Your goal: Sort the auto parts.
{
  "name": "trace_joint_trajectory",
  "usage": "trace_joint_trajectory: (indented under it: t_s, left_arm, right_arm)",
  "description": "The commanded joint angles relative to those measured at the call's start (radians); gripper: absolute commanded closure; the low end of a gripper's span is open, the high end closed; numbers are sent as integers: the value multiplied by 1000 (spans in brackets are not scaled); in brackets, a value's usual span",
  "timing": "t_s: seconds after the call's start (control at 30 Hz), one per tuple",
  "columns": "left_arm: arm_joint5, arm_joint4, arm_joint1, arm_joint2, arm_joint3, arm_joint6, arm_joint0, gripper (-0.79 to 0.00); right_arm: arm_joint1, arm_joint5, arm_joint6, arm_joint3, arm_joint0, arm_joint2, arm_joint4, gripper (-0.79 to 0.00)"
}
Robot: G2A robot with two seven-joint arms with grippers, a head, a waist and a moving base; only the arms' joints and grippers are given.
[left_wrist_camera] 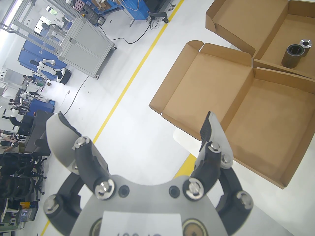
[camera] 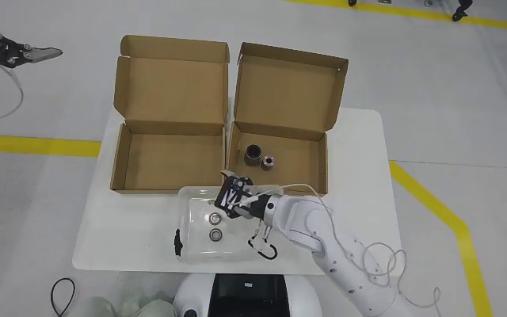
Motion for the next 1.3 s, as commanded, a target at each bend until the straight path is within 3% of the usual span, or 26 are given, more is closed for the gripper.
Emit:
trace_joint_trajectory:
  t_s: [0.0,0.37,0.47,0.53,1.27]
  left_arm:
    - [0,0,0,0,0,0,0,-785]
    - [0,0,0,0,0,0,0,-785]
    - [0,0,0,0,0,0,0,-785]
    - [0,0,0,0,0,0,0,-785]
    - [0,0,0,0,0,0,0,-785]
  right_arm:
    - [-1,-8,0,11,-4,-14,-4,-508]
    - [-7,-19,36,68,2,-64,-3,-560]
    - [-9,-33,31,83,9,-74,1,-486]
    - [-11,-31,25,97,14,-81,3,-517]
    - [-13,-22,19,110,16,-89,-1,-489]
